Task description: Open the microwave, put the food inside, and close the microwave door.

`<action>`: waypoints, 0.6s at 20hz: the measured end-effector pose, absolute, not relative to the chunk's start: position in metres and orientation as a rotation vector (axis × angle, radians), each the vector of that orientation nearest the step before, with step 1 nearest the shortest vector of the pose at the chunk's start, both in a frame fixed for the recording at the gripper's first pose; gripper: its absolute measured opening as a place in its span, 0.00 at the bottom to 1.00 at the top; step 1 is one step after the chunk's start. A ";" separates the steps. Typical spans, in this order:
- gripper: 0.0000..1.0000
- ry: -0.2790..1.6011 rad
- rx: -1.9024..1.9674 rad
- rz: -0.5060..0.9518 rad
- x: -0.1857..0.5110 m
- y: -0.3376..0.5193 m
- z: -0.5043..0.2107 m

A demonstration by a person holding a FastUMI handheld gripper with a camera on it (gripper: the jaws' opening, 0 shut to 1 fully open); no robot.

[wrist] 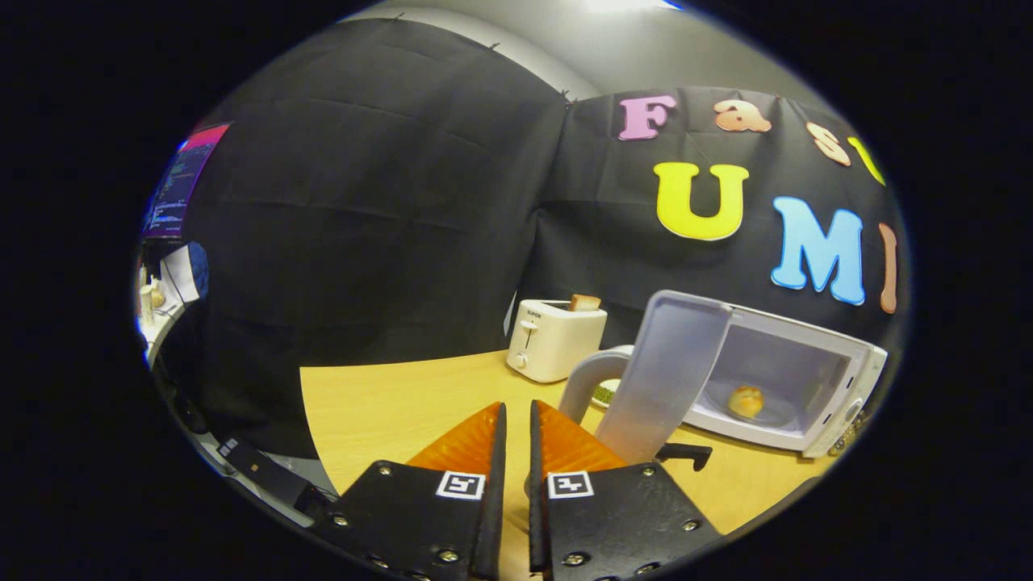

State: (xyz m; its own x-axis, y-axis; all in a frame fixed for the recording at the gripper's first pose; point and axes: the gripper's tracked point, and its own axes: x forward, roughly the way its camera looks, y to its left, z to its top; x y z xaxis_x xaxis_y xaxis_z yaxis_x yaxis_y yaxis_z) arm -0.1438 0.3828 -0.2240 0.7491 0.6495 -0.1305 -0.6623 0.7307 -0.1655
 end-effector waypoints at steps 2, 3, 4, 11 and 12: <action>0.14 0.088 -0.171 0.720 -0.143 0.381 -0.224; 0.14 0.078 -0.187 0.701 -0.143 0.373 -0.222; 0.14 0.056 -0.211 0.688 -0.146 0.361 -0.216; 0.14 0.037 -0.224 0.570 -0.147 0.293 -0.206; 0.14 0.040 -0.220 0.549 -0.144 0.281 -0.205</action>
